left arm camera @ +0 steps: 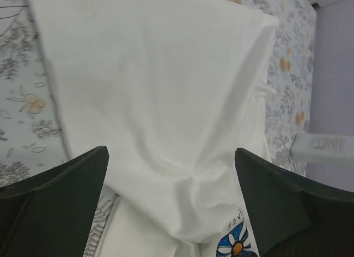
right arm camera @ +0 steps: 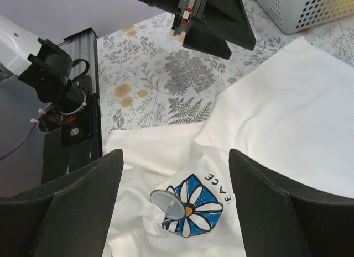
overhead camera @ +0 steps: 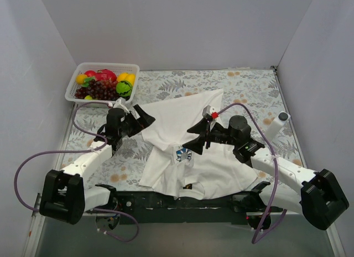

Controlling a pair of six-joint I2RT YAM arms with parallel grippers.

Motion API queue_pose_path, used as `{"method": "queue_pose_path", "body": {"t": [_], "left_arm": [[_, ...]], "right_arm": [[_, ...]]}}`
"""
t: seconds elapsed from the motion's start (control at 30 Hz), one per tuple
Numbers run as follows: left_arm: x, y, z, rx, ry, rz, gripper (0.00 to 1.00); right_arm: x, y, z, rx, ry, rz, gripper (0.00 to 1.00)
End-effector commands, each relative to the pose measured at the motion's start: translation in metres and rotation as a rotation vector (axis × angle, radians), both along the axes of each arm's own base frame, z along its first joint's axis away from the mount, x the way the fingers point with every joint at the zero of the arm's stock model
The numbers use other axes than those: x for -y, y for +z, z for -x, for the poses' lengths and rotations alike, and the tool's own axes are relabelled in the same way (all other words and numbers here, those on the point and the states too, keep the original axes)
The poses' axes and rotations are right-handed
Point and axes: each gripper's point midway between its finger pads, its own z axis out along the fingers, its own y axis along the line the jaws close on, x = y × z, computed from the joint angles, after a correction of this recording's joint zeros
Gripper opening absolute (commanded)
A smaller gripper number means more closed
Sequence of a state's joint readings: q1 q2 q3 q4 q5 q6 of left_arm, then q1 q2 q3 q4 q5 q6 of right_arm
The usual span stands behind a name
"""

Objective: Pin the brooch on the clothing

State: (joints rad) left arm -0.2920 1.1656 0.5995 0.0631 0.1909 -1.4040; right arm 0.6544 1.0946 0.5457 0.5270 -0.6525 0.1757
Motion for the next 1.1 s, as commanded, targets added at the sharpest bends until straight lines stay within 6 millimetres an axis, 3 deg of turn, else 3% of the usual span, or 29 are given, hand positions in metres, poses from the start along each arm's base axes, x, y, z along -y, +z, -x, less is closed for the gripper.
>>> {"method": "queue_pose_path", "body": {"t": [0.0,0.13,0.37,0.6,0.8,0.9,1.07], "left_arm": [[-0.036,-0.023,-0.006,-0.193,0.145,0.029,0.98],[-0.053,-0.034,-0.012,-0.214,0.200,-0.052,0.98],[-0.072,-0.034,-0.018,-0.176,0.279,-0.128,0.98],[-0.083,-0.034,-0.036,-0.160,0.307,-0.209,0.98],[-0.091,-0.036,-0.055,-0.165,0.336,-0.272,0.98],[-0.091,-0.041,-0.066,-0.190,0.346,-0.284,0.98],[-0.084,-0.059,-0.078,-0.234,0.342,-0.301,0.97]], "right_arm": [[-0.002,0.014,-0.018,0.021,-0.059,0.002,0.84],[-0.004,0.011,-0.020,-0.003,-0.054,0.019,0.84],[-0.005,0.007,-0.034,-0.015,-0.106,0.036,0.84],[0.004,0.006,-0.076,-0.134,-0.264,0.050,0.84],[0.037,0.000,-0.125,-0.285,-0.416,-0.017,0.83],[0.067,-0.010,-0.159,-0.400,-0.565,-0.045,0.82],[0.109,-0.047,-0.205,-0.506,-0.790,0.008,0.82]]}}
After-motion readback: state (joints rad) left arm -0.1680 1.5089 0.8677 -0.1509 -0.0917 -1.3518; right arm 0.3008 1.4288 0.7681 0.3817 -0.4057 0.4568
